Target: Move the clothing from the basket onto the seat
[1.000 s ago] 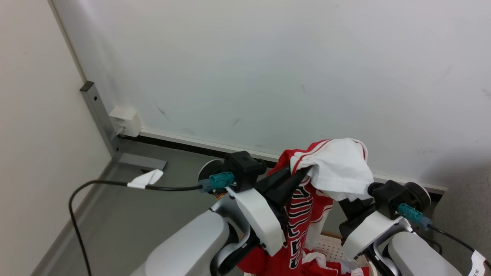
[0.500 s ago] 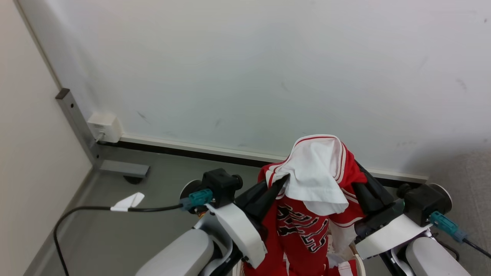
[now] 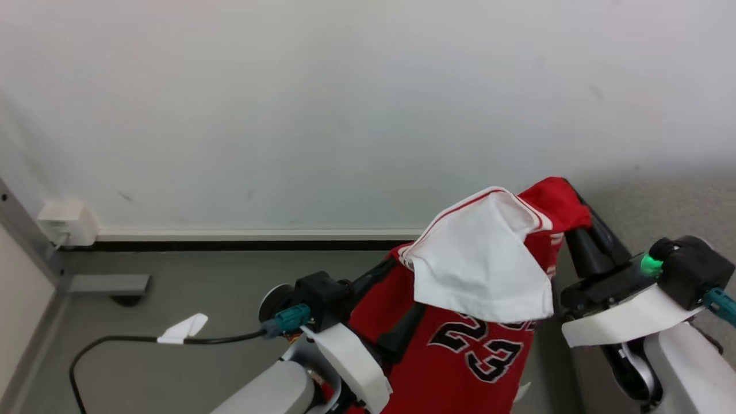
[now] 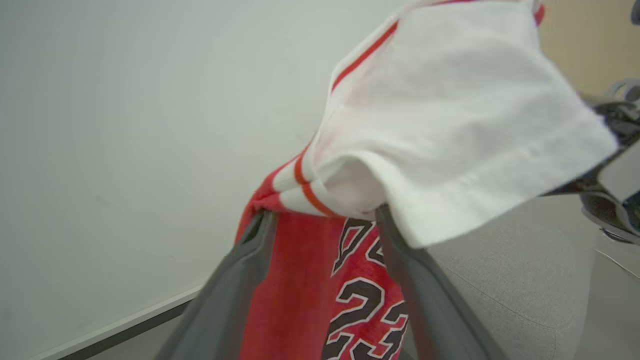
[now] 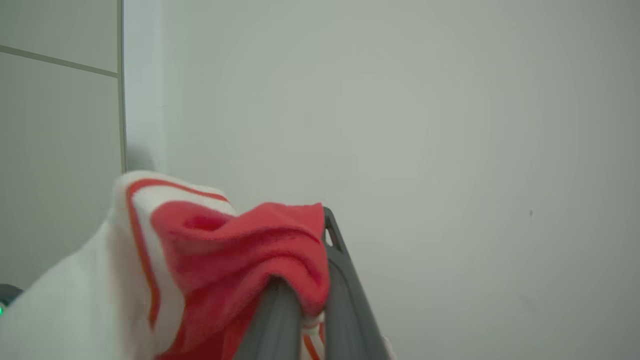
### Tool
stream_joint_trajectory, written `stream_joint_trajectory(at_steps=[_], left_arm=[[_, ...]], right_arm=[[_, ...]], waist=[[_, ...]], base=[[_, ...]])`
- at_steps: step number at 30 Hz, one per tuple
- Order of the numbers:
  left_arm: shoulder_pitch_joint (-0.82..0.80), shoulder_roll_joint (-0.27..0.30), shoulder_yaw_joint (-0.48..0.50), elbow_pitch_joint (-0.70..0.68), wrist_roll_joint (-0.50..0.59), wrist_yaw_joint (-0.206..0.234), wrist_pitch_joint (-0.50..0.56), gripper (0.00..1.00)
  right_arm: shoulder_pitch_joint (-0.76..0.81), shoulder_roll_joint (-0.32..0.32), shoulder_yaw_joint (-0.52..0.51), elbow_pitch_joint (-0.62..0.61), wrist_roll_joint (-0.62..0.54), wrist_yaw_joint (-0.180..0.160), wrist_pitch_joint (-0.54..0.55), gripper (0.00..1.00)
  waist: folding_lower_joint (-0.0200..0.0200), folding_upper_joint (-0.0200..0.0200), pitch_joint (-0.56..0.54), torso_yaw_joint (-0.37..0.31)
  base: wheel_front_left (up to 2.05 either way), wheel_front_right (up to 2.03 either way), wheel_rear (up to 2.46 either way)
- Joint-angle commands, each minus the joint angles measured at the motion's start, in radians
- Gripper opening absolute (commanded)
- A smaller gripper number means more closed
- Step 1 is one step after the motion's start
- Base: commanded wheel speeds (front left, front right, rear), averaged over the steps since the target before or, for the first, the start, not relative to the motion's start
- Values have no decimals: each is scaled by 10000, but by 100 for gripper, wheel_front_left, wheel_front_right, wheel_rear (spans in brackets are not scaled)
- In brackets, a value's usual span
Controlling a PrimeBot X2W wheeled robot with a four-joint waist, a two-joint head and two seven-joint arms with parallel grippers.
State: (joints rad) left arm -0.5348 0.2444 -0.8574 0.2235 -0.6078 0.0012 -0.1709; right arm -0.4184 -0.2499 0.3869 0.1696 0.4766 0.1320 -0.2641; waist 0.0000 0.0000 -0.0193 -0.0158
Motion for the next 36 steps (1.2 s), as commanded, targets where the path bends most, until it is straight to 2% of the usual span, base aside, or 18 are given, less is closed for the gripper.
stream_joint_trajectory(at_steps=[1,14,22,29,36], left_arm=[[106,75,5,-38,144,40,-110,100],[208,255,-8,63,434,109,-638,100],[175,356,18,131,526,46,-741,100],[-140,460,-11,29,651,12,-695,100],[-647,687,-40,-268,860,-37,-387,100]], right_arm=[[-208,-136,-88,-122,86,-25,-4,0],[-850,-1117,-956,-1225,114,-25,-2,0],[-514,-1239,-1450,-1829,359,-25,1,0],[-1082,-1320,-1506,-1771,658,-25,1,0],[-2539,-1981,-1946,-1171,868,-25,1,0]], waist=[[0,0,93,-517],[0,0,402,-2776],[0,0,739,-3691],[0,0,1295,-3942],[0,0,2387,-3691]], base=[[0,0,0],[0,0,0],[0,0,0],[0,0,0],[0,0,0]])
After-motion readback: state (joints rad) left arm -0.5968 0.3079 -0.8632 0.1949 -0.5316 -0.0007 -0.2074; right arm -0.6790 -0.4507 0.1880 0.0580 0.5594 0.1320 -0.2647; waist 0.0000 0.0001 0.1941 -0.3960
